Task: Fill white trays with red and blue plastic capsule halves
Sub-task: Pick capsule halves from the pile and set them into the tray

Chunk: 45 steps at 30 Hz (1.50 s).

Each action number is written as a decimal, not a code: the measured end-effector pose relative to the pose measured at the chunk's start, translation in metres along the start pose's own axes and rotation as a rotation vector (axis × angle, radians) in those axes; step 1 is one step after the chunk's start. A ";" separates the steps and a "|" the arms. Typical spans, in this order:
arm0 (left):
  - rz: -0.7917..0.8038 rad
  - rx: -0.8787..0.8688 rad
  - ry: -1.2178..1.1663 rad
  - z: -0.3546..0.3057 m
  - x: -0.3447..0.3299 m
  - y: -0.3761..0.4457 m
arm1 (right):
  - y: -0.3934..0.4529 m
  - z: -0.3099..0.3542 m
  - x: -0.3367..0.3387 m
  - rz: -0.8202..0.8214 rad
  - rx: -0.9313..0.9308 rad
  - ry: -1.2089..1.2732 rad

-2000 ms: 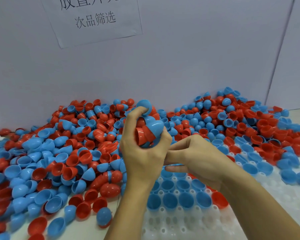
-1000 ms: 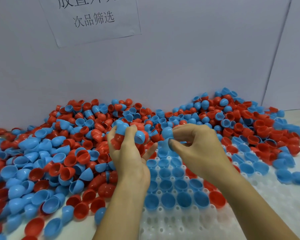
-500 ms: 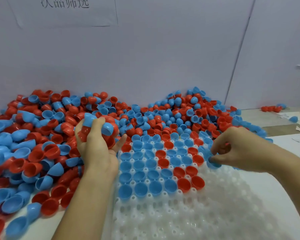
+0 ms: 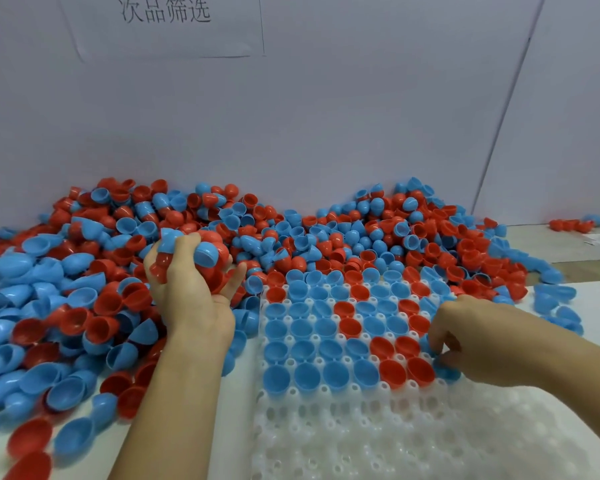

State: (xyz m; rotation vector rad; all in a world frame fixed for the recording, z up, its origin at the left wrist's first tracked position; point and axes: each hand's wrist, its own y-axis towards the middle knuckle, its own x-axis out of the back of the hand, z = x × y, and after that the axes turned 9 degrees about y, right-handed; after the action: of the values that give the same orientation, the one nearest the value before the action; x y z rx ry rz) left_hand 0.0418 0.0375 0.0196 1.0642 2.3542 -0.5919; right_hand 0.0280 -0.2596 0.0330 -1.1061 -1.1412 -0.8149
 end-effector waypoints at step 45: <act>-0.042 0.074 0.008 0.010 0.004 0.002 | 0.089 0.143 0.123 0.007 0.493 1.315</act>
State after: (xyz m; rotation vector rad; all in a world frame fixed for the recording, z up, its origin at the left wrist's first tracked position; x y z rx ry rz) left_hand 0.0436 0.0352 0.0094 1.0533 2.3835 -0.6960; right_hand 0.1015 -0.0933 0.1347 -0.0264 -0.1658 -0.9308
